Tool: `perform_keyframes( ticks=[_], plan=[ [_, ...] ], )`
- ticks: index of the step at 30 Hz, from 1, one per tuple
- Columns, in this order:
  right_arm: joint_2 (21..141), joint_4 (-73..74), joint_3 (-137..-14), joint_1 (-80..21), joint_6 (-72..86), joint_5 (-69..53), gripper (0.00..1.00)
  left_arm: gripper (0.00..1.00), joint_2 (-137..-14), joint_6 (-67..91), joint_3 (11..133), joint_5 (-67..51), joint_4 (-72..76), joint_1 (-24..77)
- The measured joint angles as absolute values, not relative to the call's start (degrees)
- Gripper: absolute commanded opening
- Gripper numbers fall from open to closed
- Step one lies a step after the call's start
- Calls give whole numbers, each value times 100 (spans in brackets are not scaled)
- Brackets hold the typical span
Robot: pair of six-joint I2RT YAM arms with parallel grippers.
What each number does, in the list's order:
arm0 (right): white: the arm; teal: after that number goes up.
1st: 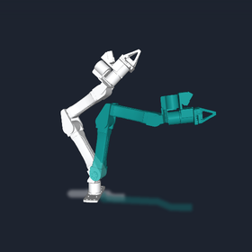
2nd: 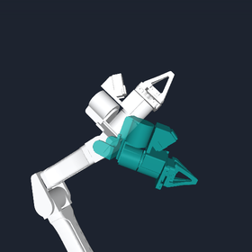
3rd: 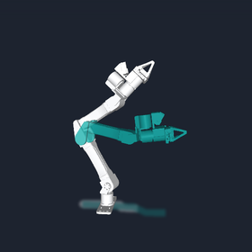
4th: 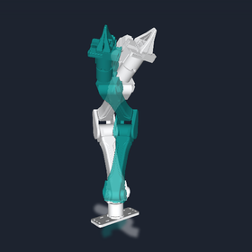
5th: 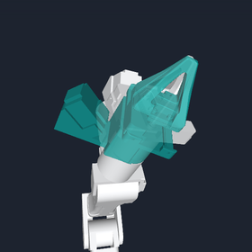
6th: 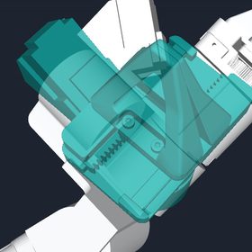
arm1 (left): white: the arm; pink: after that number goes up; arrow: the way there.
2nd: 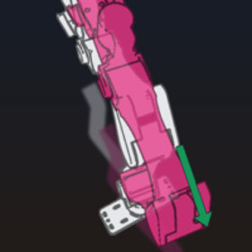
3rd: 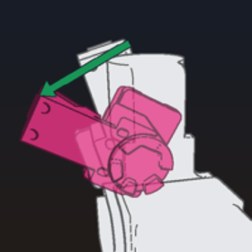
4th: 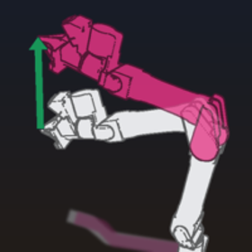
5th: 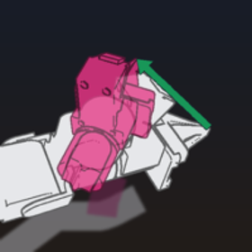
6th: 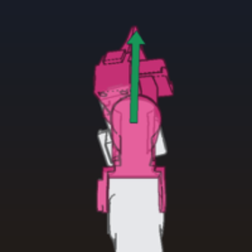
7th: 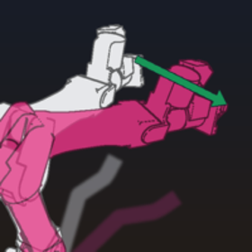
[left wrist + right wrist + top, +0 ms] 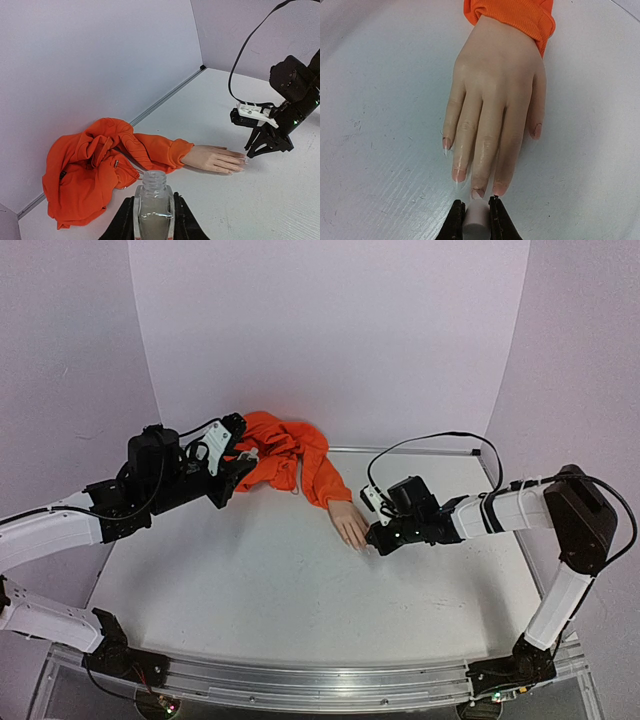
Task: Paint the nails
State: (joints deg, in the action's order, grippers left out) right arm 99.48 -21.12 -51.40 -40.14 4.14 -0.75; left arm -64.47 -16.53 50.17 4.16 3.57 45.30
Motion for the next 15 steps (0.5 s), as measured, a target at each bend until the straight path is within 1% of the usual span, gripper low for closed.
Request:
perform_keyframes(
  ticks=[15],
  plan=[
    [10044, -2108, -5170, -4014, 429, -60, 0, 0, -6445, -1653, 5017, 414, 357, 4530]
  ],
)
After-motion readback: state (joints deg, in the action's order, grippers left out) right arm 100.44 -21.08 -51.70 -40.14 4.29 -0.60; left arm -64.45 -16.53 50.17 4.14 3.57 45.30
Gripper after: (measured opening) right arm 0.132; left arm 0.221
